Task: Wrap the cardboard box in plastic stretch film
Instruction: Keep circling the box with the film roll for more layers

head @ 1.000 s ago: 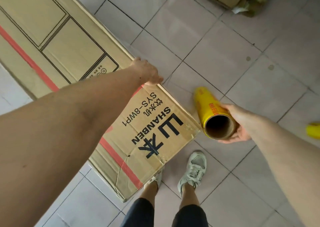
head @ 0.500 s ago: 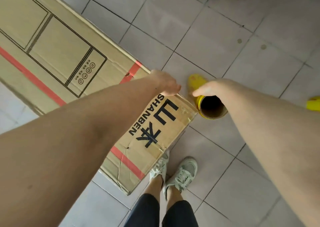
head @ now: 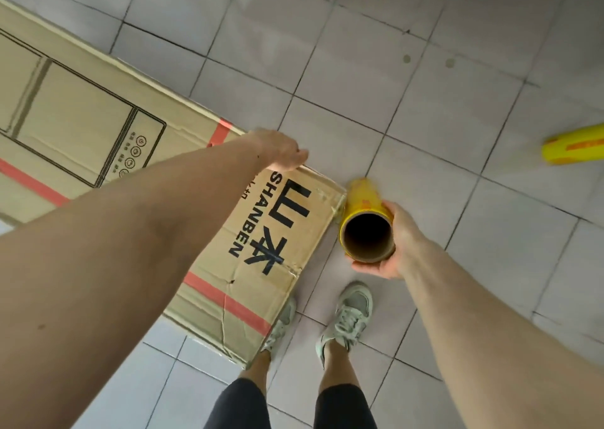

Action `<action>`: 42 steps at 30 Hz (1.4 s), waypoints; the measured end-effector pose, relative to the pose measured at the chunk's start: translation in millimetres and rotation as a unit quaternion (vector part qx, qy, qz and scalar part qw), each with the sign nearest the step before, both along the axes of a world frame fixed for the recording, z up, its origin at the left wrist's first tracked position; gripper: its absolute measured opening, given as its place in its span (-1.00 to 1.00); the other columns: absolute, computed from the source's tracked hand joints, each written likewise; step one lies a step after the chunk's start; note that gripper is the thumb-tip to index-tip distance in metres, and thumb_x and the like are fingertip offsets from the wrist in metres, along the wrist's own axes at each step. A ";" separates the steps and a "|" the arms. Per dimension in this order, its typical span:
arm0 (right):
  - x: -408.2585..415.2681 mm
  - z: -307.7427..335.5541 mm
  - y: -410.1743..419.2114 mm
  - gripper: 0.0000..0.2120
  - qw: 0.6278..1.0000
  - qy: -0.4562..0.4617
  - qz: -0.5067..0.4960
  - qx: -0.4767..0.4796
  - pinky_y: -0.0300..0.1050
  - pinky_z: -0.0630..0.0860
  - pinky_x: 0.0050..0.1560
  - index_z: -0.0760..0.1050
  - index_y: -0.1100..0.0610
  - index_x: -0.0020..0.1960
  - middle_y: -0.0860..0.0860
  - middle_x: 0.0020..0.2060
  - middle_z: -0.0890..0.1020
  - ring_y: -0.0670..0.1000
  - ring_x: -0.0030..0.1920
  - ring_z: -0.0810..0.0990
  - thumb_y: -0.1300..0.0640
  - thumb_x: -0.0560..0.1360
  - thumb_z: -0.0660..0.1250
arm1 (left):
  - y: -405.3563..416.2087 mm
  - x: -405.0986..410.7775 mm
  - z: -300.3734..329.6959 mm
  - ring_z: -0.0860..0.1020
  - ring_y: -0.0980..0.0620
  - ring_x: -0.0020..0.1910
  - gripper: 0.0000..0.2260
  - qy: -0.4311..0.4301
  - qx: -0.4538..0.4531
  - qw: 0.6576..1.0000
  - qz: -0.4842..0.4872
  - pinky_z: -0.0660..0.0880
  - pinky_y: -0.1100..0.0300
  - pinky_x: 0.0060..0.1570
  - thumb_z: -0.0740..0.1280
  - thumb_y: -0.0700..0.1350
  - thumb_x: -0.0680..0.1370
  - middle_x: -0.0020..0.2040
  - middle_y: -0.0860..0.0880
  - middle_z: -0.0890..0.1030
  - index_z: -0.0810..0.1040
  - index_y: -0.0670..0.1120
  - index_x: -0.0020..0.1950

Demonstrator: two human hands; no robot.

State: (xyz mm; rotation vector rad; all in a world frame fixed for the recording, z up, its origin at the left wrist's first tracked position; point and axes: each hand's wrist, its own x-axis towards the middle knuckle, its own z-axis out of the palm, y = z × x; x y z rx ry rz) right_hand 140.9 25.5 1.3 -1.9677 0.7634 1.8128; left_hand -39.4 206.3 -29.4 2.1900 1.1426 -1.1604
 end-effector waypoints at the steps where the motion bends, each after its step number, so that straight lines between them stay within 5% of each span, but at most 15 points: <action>1: -2.9 -2.0 -5.2 -0.37 0.999 0.008 -0.039 -0.011 0.33 0.62 -0.20 0.44 0.10 0.26 0.27 0.08 0.62 0.36 -0.04 0.65 -0.30 0.38 0.40 | -1.0 0.0 2.4 0.45 -0.16 0.37 -0.38 -0.001 0.001 1.000 0.004 0.32 -0.13 0.37 -0.17 0.24 0.67 0.38 -0.18 0.50 0.49 -0.12 0.32; 5: -15.5 -6.1 -24.5 -0.43 0.981 0.071 -0.180 -0.019 0.42 0.60 -0.16 0.47 0.17 0.25 0.33 0.09 0.62 0.48 -0.06 0.64 -0.21 0.42 0.40 | -2.2 -0.9 7.2 0.40 -0.16 0.43 -0.35 -0.006 -0.012 1.000 0.001 0.27 -0.16 0.42 -0.17 0.28 0.66 0.45 -0.17 0.44 0.45 -0.11 0.41; 7: -19.7 -2.0 -26.2 -0.52 0.984 0.072 -0.164 -0.015 0.43 0.59 -0.14 0.48 0.19 0.20 0.32 0.06 0.62 0.47 -0.05 0.64 -0.14 0.46 0.38 | -1.7 2.6 8.4 0.38 -0.17 0.44 -0.32 0.003 -0.008 1.000 -0.009 0.25 -0.18 0.43 -0.17 0.31 0.64 0.47 -0.17 0.42 0.42 -0.09 0.45; 11: -13.4 8.2 -6.8 -0.81 0.997 -0.061 0.040 -0.007 0.36 0.51 0.15 0.45 0.22 -0.07 0.25 -0.06 0.59 0.33 -0.02 0.62 0.10 0.60 0.20 | -15.6 26.2 16.5 0.46 -0.13 0.35 -0.31 -0.052 -0.013 0.997 -0.062 0.22 -0.19 0.40 -0.17 0.35 0.62 0.34 -0.14 0.55 0.51 -0.05 0.38; 14: -7.7 0.1 8.4 -0.68 0.969 -0.160 0.181 0.040 0.25 0.49 0.27 0.47 0.24 0.29 0.25 0.29 0.53 0.28 0.28 0.54 0.17 0.64 0.08 | -42.2 46.0 14.4 0.47 -0.13 0.34 -0.32 -0.092 -0.049 0.994 -0.034 0.30 -0.13 0.35 -0.14 0.35 0.63 0.36 -0.12 0.54 0.51 -0.05 0.38; 17: -20.5 2.9 14.9 -0.47 0.942 -0.172 0.280 0.067 0.24 0.44 0.33 0.29 0.17 0.50 0.22 0.46 0.37 0.34 0.36 0.42 -0.11 0.65 0.05 | -55.1 49.4 9.9 0.48 -0.13 0.32 -0.23 -0.088 -0.040 0.995 -0.001 0.33 -0.17 0.35 -0.18 0.43 0.57 0.37 -0.10 0.54 0.56 -0.03 0.33; 20: -32.0 12.1 6.0 -0.26 0.977 -0.098 0.185 0.045 0.38 0.54 0.09 0.34 0.02 0.45 0.16 0.44 0.38 0.39 0.28 0.46 -0.40 0.43 0.29 | -55.2 46.7 6.9 0.51 -0.14 0.28 -0.13 -0.089 -0.036 0.995 0.004 0.36 -0.18 0.31 -0.22 0.54 0.45 0.35 -0.08 0.56 0.65 0.00 0.17; 22: -37.0 11.2 -9.1 -0.36 0.991 -0.069 0.100 0.049 0.37 0.59 -0.03 0.45 0.02 0.29 0.17 0.28 0.52 0.34 0.14 0.56 -0.31 0.35 0.43 | -55.0 46.3 5.5 0.53 -0.12 0.20 -0.11 -0.083 -0.030 0.996 -0.002 0.37 -0.14 0.25 -0.20 0.55 0.44 0.26 -0.08 0.60 0.65 -0.05 0.12; 26: -60.7 6.2 -61.2 -0.60 0.990 -0.008 -0.123 0.068 0.28 0.62 -0.02 0.46 0.08 0.17 0.20 0.08 0.60 0.30 0.04 0.61 -0.14 0.45 0.37 | -55.5 46.0 7.5 0.55 -0.05 -0.10 -0.21 -0.078 -0.014 0.996 -0.031 0.41 -0.11 0.18 -0.14 0.59 0.42 -0.07 -0.07 0.64 0.56 -0.03 -0.06; 32: -108.9 5.3 -128.8 -0.64 0.943 0.061 -0.318 0.072 0.21 0.61 0.08 0.46 0.20 0.15 0.27 0.03 0.62 0.31 0.04 0.64 -0.08 0.58 0.25 | -61.8 49.3 8.5 0.42 -0.19 0.37 -0.26 -0.073 0.033 0.997 -0.010 0.18 -0.28 0.41 -0.03 0.45 0.55 0.38 -0.14 0.51 0.52 -0.05 0.38; 34: -108.6 4.8 -135.9 -0.64 0.967 0.041 -0.243 0.062 0.20 0.59 0.08 0.43 0.18 0.24 0.25 0.09 0.58 0.30 0.06 0.62 -0.06 0.59 0.19 | -64.0 50.7 7.7 0.38 -0.20 0.41 -0.32 -0.067 0.044 0.997 -0.009 0.05 -0.34 0.44 -0.04 0.42 0.57 0.39 -0.13 0.50 0.50 -0.01 0.40; 37: -92.9 0.6 -127.0 -0.63 0.991 -0.098 -0.022 0.084 0.17 0.56 -0.02 0.34 -0.12 0.41 0.09 0.23 0.51 0.25 0.13 0.56 -0.01 0.61 0.09 | -72.7 51.5 8.4 0.40 -0.19 0.38 -0.47 -0.122 0.068 0.990 -0.010 0.12 -0.31 0.40 -0.01 0.30 0.63 0.37 -0.12 0.51 0.43 0.08 0.45; 40: -72.7 -1.1 -103.1 -0.72 0.965 -0.192 0.156 0.082 0.08 0.63 -0.07 0.53 0.08 0.13 0.15 0.08 0.64 0.24 0.00 0.66 0.10 0.55 0.11 | -84.3 47.7 8.9 0.41 -0.18 0.35 -0.54 -0.175 0.071 0.982 -0.031 0.14 -0.29 0.37 -0.06 0.20 0.67 0.33 -0.10 0.52 0.45 0.07 0.40; 42: -65.0 -0.1 -88.1 -0.66 0.960 -0.179 0.207 0.066 0.09 0.65 -0.11 0.53 0.15 0.11 0.19 0.00 0.66 0.25 -0.15 0.69 -0.04 0.51 0.14 | -82.4 44.1 8.3 0.34 -0.21 0.40 -0.51 -0.161 0.058 0.984 -0.045 0.13 -0.29 0.37 -0.06 0.24 0.66 0.38 -0.11 0.47 0.45 0.04 0.39</action>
